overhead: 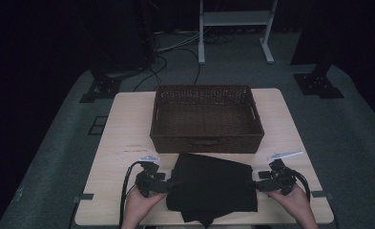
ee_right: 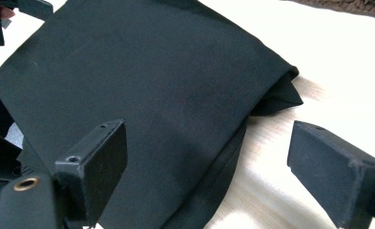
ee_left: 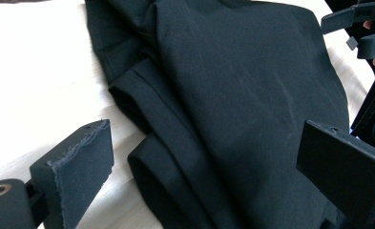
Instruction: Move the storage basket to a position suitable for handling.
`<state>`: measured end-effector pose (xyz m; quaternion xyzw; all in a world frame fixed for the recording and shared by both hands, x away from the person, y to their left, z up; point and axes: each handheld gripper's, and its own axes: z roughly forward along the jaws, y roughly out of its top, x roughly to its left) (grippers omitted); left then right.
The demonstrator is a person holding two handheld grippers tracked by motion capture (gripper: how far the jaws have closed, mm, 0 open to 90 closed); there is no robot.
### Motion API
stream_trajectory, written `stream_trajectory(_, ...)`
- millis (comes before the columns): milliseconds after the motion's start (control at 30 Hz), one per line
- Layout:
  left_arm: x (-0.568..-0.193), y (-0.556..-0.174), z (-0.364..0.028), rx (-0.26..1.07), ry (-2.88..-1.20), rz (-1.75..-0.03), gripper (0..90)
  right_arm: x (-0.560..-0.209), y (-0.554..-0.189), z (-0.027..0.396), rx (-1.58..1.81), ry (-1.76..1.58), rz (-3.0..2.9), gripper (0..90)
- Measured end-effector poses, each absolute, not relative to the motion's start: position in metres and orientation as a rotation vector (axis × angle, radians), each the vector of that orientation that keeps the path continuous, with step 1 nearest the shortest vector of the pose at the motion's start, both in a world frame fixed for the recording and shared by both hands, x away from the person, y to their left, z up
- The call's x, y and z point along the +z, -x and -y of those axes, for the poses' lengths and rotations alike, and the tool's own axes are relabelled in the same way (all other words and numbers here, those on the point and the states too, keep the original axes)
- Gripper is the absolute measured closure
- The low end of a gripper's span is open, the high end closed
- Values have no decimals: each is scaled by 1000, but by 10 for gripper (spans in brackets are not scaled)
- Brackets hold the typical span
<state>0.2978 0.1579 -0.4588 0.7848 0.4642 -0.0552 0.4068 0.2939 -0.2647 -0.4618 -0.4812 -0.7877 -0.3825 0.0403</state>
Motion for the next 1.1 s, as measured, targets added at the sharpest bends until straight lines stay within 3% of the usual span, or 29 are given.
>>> stream_trajectory(433, -466, -309, -144, -174, -2023, -1191, 59, -470, -303, 257, -1091, 1480, 2406, 139)
stream_trajectory(1100, -474, -318, -127, -183, -2083, -1213, 133, -479, -312, 241, -1014, 1438, 2410, 233)
